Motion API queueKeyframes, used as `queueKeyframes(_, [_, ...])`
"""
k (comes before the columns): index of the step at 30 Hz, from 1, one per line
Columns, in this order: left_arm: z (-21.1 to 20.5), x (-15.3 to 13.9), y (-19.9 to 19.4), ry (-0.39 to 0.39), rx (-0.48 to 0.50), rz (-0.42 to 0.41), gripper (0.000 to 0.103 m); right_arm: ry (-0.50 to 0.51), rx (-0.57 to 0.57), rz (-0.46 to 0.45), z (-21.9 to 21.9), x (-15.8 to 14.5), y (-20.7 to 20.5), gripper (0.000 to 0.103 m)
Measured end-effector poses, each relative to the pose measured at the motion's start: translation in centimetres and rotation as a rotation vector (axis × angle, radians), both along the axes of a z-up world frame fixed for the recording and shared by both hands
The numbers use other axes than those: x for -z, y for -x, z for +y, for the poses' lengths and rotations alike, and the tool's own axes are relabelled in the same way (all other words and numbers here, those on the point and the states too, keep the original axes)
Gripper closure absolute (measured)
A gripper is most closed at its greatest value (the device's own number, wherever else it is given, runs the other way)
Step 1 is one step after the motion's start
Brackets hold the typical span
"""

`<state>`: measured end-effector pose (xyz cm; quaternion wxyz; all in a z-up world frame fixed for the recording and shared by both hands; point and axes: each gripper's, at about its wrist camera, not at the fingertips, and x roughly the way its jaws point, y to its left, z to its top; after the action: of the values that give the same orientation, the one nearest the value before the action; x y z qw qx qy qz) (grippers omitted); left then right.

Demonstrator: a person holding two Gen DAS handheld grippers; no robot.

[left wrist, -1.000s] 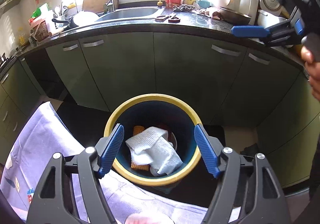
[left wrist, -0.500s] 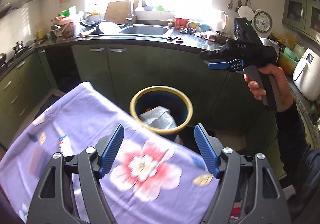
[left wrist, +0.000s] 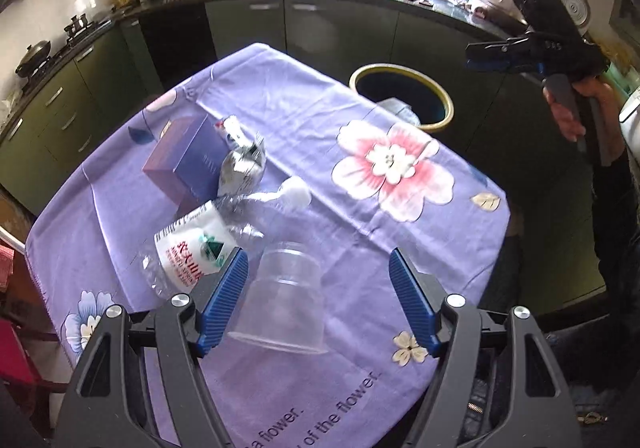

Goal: Collect trash
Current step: 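Reach to the clear plastic cup and grasp it with the left gripper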

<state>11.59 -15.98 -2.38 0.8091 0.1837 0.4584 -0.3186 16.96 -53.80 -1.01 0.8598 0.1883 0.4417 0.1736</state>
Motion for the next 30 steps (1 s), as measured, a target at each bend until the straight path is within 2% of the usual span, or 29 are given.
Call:
queueKeyframes(5, [1.0,3.1,-1.7,-0.069,0.017,0.107,0.034,-0.004,-0.046,0.045,3.0,2.2,-0.1,0.015])
queueKeyframes(15, [-0.7,6.8,-3.2,-0.213,0.079,0.244,0.035,-0.001,-0.072,0.119,4.3,5.3,-0.8,0.015])
queueKeyframes(19, [-0.8,7.9,-3.4,-0.249,0.083,0.269,0.041,-0.005,-0.085,0.129,4.7,6.0,-1.1,0.015])
queueKeyframes(30, [-1.3,8.8,-4.0,-0.296,0.091,0.288,0.043,-0.008,-0.106,0.153,5.1,7.2,-1.4,0.015])
